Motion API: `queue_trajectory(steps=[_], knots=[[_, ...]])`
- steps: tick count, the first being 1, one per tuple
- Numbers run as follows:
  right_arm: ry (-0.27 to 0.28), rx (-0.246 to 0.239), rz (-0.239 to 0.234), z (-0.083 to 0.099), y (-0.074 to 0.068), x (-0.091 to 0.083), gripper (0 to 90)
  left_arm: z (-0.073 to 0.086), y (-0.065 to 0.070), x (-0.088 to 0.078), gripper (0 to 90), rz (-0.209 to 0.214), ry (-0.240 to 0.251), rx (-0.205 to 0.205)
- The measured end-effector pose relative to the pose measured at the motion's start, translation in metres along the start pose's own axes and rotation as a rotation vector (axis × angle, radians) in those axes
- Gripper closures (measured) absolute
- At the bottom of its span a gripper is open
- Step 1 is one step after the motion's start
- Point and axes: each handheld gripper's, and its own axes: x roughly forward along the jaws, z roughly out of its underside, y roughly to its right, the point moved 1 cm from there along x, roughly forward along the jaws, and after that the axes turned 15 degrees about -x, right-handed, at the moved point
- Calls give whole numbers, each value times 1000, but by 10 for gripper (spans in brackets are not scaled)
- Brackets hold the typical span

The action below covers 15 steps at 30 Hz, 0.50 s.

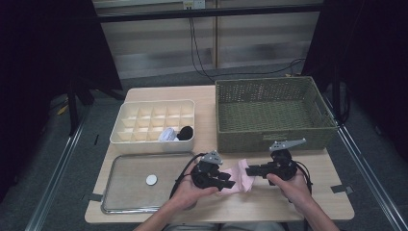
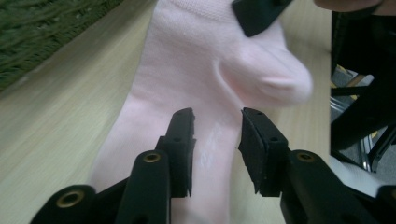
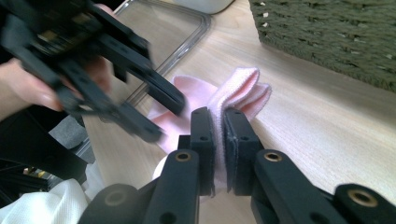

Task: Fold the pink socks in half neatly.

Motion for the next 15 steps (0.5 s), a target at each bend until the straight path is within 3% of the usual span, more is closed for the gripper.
queue_trajectory(steps=[1, 4, 6, 8, 11, 12, 14, 15], knots=[[-3, -3, 1, 0, 0, 0, 838, 4, -1, -7, 612, -11, 12, -7], [-15, -11, 4, 1, 0, 1, 837, 14, -10, -20, 552, -61, -13, -7], [-21, -9, 5, 1, 1, 2, 837, 21, -18, -27, 519, -91, 2, -30], [-23, -7, 1, 1, 1, 3, 837, 26, -24, -28, 486, -97, 11, -50], [-33, -12, -1, 0, -1, 6, 836, 30, -26, -24, 425, -111, -5, -41], [-36, -12, -1, -1, -1, 6, 836, 29, -25, -23, 424, -117, -29, -32], [-34, -13, -7, -2, -2, 6, 836, 30, -25, -19, 440, -142, -33, -20], [-33, -16, -6, -3, -3, 7, 835, 31, -25, -17, 471, -133, -27, -31]])
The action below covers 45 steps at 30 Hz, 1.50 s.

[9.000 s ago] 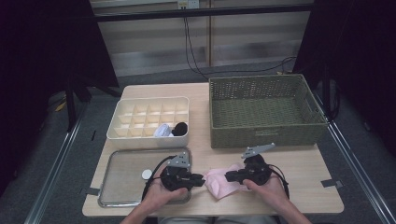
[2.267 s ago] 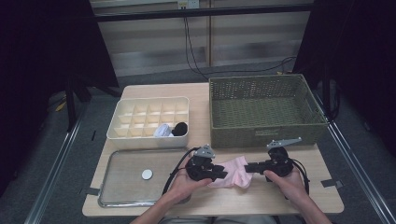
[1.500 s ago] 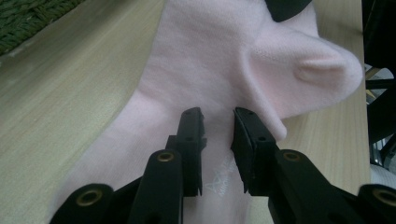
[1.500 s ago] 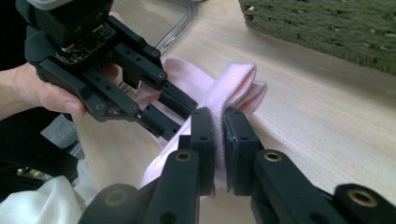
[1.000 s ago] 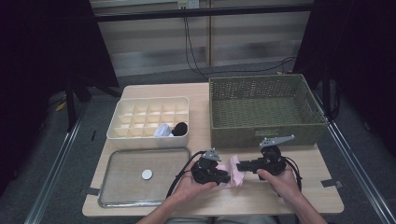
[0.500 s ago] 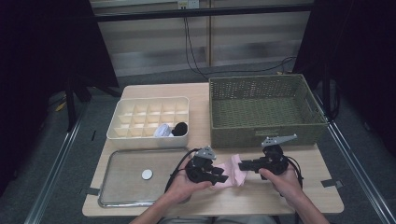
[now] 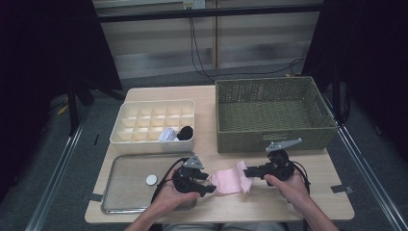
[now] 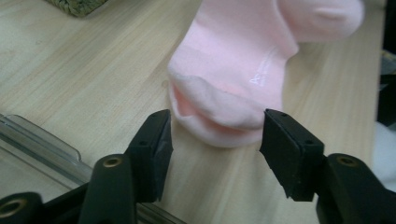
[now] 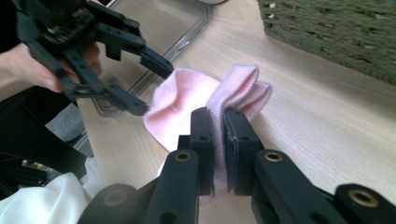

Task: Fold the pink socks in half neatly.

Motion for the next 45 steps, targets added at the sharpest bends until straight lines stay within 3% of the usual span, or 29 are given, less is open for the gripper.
queue_trajectory(steps=[2, 7, 8, 9, 15, 17, 20, 23, 27, 30, 35, 40, 45], knots=[[-4, -2, -3, -1, -1, 1, 835, 0, 0, 2, 544, 4, -19, 8], [-9, -6, -23, -6, -3, 9, 832, -1, 1, 6, 570, 12, -9, 13], [-11, -9, -26, -8, -4, 11, 831, -2, 1, 7, 585, -9, -16, 23], [-14, -12, -30, -10, -5, 13, 830, -2, 0, 8, 599, 13, -9, 10], [-30, -34, -52, -18, -10, 30, 825, -3, 1, 11, 626, 21, -3, 6], [-52, -48, -43, -18, -11, 37, 824, -4, 3, 11, 626, 27, -4, 22], [-72, -59, -25, -16, -11, 45, 817, -4, 4, 12, 619, 19, -1, 13], [-92, -59, -19, -14, -11, 50, 780, -4, 2, 11, 583, 14, -1, -2], [-51, -57, -59, -16, -16, 47, 644, -3, 0, 4, 537, 24, 5, -8], [-26, -66, -66, -17, -20, 40, 623, -1, -2, -4, 555, 31, 18, -11], [-44, -80, -75, -12, -24, 42, 723, 1, -10, -13, 651, 36, 39, -22], [-68, -104, -105, -12, -33, 58, 797, 2, -10, -9, 673, 42, 35, -36], [-122, -118, -99, -8, -34, 72, 807, 1, -8, -8, 675, 39, 22, -22]])
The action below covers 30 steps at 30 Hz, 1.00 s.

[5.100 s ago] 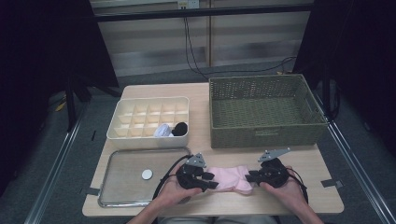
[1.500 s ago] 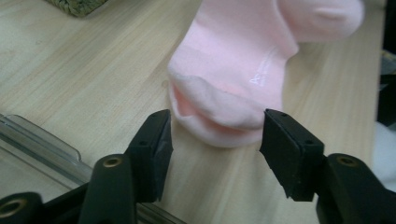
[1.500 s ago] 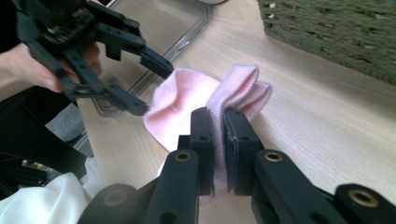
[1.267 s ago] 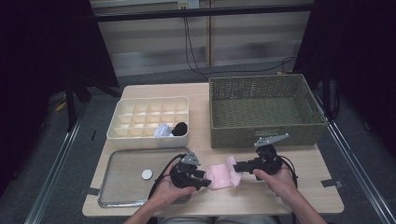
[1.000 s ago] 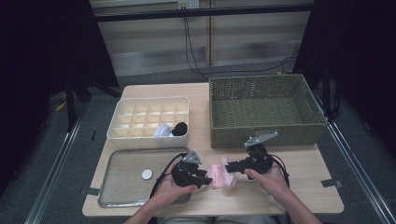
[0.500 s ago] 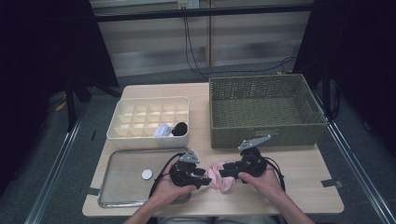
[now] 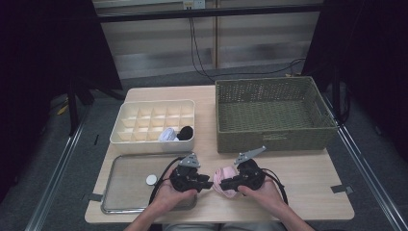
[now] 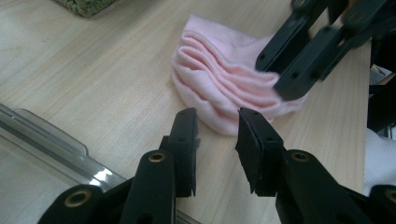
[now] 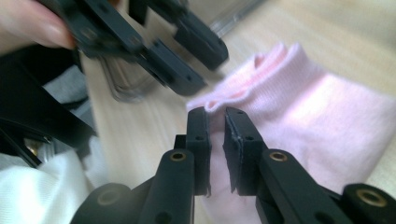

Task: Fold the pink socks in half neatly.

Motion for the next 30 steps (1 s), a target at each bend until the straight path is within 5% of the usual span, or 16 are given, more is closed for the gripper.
queue_trajectory(steps=[5, 13, 17, 22, 30], knots=[[-37, -12, 19, 4, 2, 6, 825, -1, -1, -2, 667, 8, 24, -12], [19, 26, 12, 5, 2, -9, 717, -15, 6, -2, 686, 19, 33, 4], [63, 51, 30, 9, 5, -27, 764, -21, 8, -3, 706, 35, 39, 5], [44, 44, 77, 17, 5, -36, 823, -31, 13, -3, 726, 62, 74, 9], [-6, 53, 67, 25, 5, -19, 871, -39, 21, 19, 729, 73, 37, 35]])
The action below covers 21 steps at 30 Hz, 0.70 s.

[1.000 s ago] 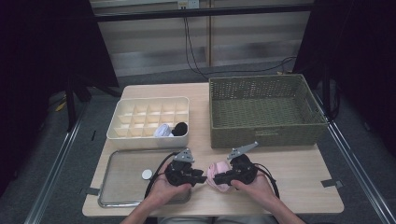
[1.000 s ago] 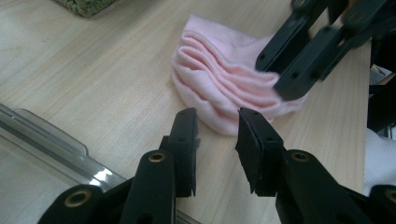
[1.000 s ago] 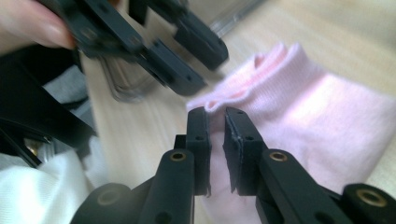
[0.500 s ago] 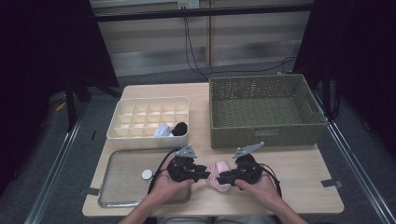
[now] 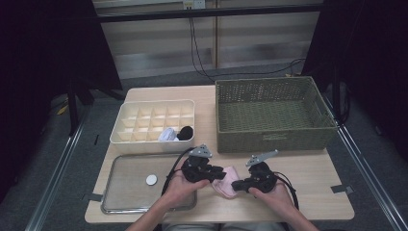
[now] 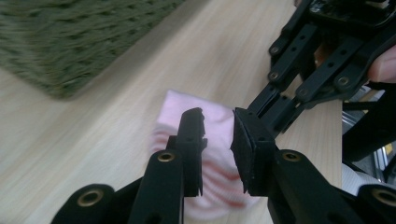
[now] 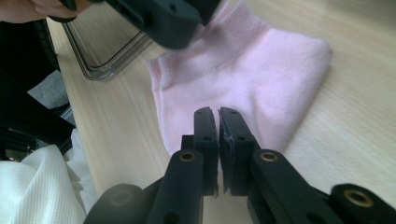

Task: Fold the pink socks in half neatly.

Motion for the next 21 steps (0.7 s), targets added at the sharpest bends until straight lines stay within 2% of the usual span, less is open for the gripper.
queue_trajectory(steps=[3, 5, 7, 8, 10, 11, 13, 15, 16, 18, 20, 21], knots=[[-8, -1, -18, 1, -2, 6, 891, 0, 0, 8, 735, 9, -7, -7], [-12, 0, -19, 1, -3, 6, 891, 2, -2, 11, 738, -3, -22, -4], [-8, 2, -21, 2, -3, 6, 891, 5, -5, 14, 737, 4, -26, -19], [-9, 1, -22, 3, -4, 6, 890, 6, -6, 16, 737, -6, -39, -11], [-21, -18, -32, 3, -6, 6, 900, 10, -6, 21, 729, 2, -40, -13], [-25, -26, -35, 3, -7, 6, 900, 11, -5, 22, 724, -7, -64, 4], [-17, -29, -40, 2, -8, 3, 900, 11, -4, 22, 720, -19, -73, 17], [6, -30, -37, 1, -7, -3, 899, 11, -6, 22, 721, -12, -87, 16], [23, -27, -34, 0, -5, -7, 899, 12, -8, 23, 722, 1, -73, 4], [45, -13, -15, 0, -2, -14, 884, 11, -8, 23, 734, -2, -78, -3], [53, -2, 0, 1, 3, -19, 873, 11, -8, 23, 735, -21, -82, 11], [54, 5, 8, 1, 5, -21, 871, 12, -8, 24, 736, -12, -80, 10]])
